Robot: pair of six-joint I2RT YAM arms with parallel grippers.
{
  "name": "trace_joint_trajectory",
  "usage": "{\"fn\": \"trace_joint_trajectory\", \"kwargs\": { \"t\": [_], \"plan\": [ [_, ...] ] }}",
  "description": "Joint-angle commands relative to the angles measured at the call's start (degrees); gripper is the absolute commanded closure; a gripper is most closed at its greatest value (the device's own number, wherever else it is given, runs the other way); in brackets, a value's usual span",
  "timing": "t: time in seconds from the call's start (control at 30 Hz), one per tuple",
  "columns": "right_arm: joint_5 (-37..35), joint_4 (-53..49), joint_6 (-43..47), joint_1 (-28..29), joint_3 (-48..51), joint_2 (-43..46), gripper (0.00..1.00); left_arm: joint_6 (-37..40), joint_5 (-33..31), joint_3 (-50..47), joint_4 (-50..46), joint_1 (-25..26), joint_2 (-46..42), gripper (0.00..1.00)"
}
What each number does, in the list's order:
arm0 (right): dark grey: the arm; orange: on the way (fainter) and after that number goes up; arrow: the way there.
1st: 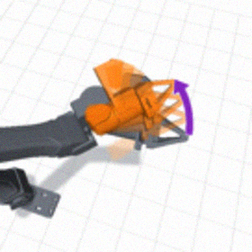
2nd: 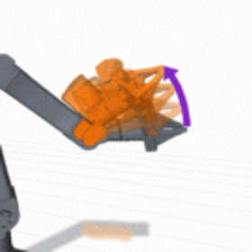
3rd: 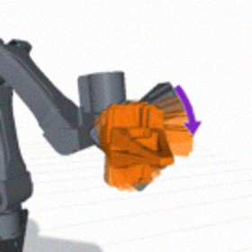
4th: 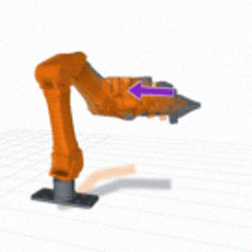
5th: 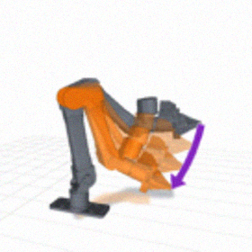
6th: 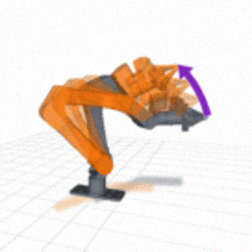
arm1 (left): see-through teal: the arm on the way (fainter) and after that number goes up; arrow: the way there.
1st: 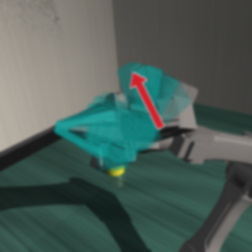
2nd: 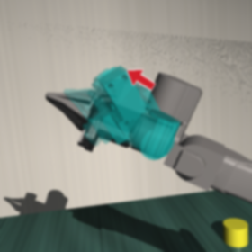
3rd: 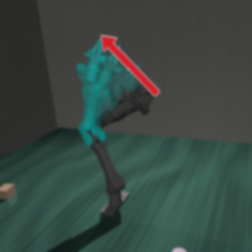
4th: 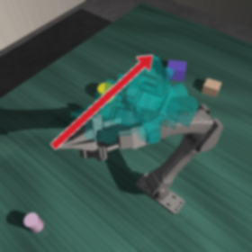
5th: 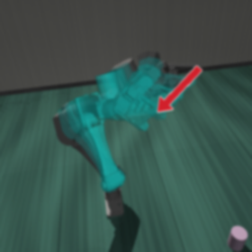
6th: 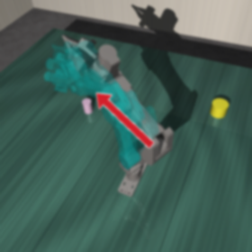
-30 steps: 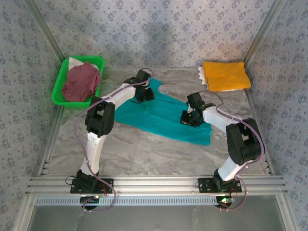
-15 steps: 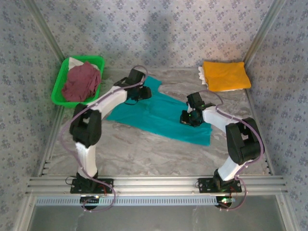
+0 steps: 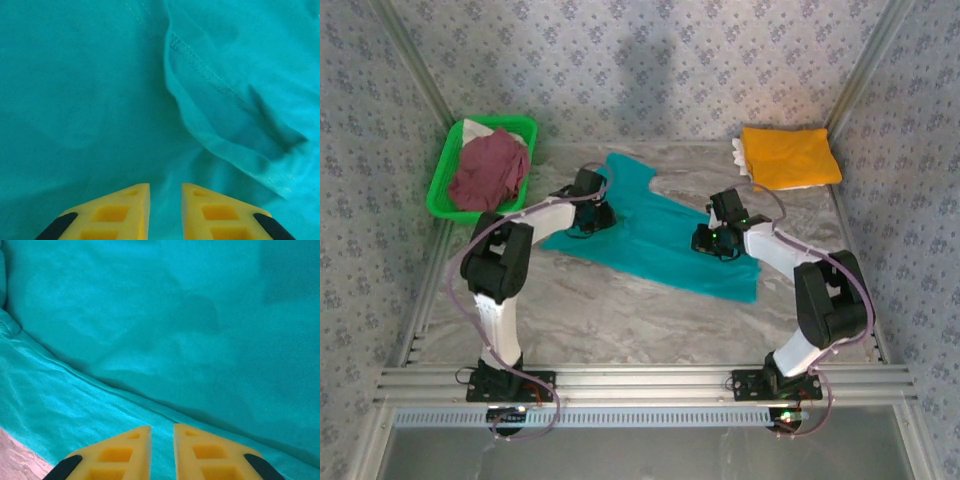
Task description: Fold and stack the t-shirts
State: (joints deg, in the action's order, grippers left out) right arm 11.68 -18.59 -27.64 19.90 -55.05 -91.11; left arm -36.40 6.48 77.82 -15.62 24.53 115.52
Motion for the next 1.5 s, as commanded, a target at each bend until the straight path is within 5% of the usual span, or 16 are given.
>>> {"fn": "trace_joint_trajectory", "kwargs": {
  "t": [0.0,0.4,0.83,1.07,1.2,1.47],
  "plan": [
    [0.36,0.26,-0.75,-0.25,1.24,2.64,0.79,1.75,1.37,6.47,1.75,0.33,3.47,0.78],
    [0.43,-0.1,-0.56,-1.68,3.57,5.09,0.78,4.79,3.97,36.03,-11.01,2.1,22.37,0.76],
    [0.68,0.84,1.36,-1.99,4.55,6.53,0.75,1.85,-4.38,4.33,7.93,0.34,-8.57,0.55],
    [1.37,2.1,1.62,-0.88,4.94,5.44,0.75,-3.27,-10.85,-14.64,14.1,0.32,-18.58,0.55],
    [1.58,3.2,1.55,-0.31,4.64,3.88,0.75,-3.24,-8.03,-17.46,16.07,0.41,-15.6,0.71],
    [1.79,3.05,1.47,0.88,2.74,1.24,0.75,-0.34,-4.37,-6.23,15.97,3.43,-2.34,0.76]
  ]
}}
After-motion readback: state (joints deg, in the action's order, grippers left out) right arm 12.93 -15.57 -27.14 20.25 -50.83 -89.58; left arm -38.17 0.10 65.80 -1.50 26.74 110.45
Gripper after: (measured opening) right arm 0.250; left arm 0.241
